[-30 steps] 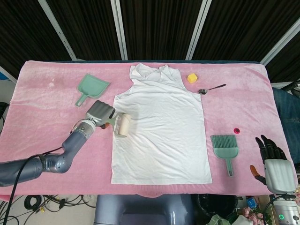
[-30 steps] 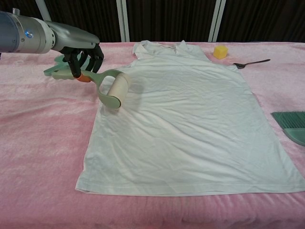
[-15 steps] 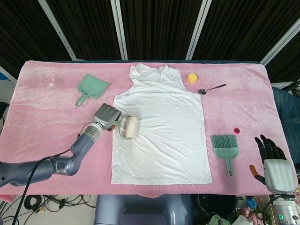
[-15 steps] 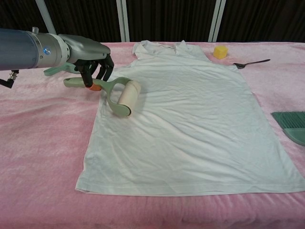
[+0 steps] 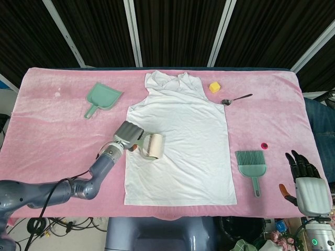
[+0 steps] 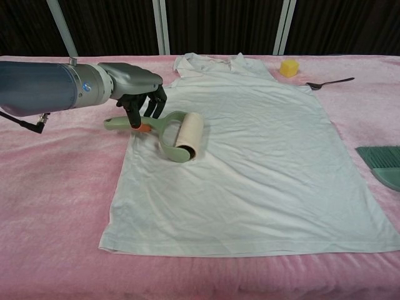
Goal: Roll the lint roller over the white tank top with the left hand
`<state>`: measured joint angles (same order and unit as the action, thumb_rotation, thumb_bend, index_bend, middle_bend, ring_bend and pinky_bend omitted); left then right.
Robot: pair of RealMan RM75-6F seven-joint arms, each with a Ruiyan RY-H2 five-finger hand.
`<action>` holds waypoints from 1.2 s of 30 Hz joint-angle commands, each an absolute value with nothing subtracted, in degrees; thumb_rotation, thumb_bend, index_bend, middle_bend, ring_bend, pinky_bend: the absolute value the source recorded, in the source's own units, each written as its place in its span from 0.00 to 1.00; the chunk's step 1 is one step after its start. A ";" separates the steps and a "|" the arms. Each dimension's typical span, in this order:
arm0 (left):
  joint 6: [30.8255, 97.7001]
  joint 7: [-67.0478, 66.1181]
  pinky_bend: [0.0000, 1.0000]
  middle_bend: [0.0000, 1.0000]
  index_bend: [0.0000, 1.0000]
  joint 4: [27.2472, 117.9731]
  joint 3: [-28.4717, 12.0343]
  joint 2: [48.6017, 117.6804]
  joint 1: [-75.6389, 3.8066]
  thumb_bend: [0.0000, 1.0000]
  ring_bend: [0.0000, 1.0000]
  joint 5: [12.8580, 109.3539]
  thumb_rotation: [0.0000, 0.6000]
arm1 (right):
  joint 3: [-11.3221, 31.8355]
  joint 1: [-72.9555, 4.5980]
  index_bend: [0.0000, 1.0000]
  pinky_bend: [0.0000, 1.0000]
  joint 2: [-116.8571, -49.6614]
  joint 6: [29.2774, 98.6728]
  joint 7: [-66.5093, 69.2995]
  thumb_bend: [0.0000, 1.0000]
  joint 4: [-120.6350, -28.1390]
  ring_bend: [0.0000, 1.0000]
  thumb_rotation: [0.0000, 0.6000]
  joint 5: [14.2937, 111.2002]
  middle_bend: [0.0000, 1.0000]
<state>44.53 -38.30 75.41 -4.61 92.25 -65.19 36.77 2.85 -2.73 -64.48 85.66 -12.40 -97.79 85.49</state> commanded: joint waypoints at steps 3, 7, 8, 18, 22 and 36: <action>44.92 -37.84 0.70 0.63 0.71 74.97 -5.95 94.56 -66.11 0.55 0.51 37.71 1.00 | 3.14 -2.74 0.00 0.21 -64.56 85.58 -12.22 0.20 -97.94 0.10 1.00 84.85 0.04; 44.58 -38.85 0.70 0.63 0.71 74.57 -6.84 96.07 -67.56 0.55 0.51 37.02 1.00 | 3.19 -2.71 0.00 0.21 -64.56 85.54 -12.23 0.20 -98.01 0.10 1.00 84.64 0.04; 44.55 -39.18 0.70 0.63 0.71 74.47 -7.01 96.37 -67.91 0.55 0.51 36.80 1.00 | 3.17 -2.72 0.00 0.21 -64.56 85.52 -12.24 0.20 -98.01 0.10 1.00 84.66 0.04; 44.54 -45.19 0.70 0.63 0.71 72.22 -9.94 101.02 -73.89 0.55 0.51 29.61 1.00 | 3.07 -2.84 0.00 0.21 -64.63 85.06 -12.43 0.20 -97.87 0.10 1.00 84.46 0.04; 44.80 -46.85 0.70 0.63 0.71 71.59 -10.78 102.36 -75.64 0.55 0.51 26.85 1.00 | 3.03 -2.86 0.00 0.21 -64.64 84.97 -12.49 0.20 -97.86 0.10 1.00 84.43 0.04; 47.04 -52.32 0.70 0.63 0.71 76.19 -6.46 96.91 -75.52 0.55 0.51 22.05 1.00 | 2.78 -2.88 0.00 0.21 -64.82 84.83 -13.00 0.20 -97.85 0.10 1.00 84.67 0.04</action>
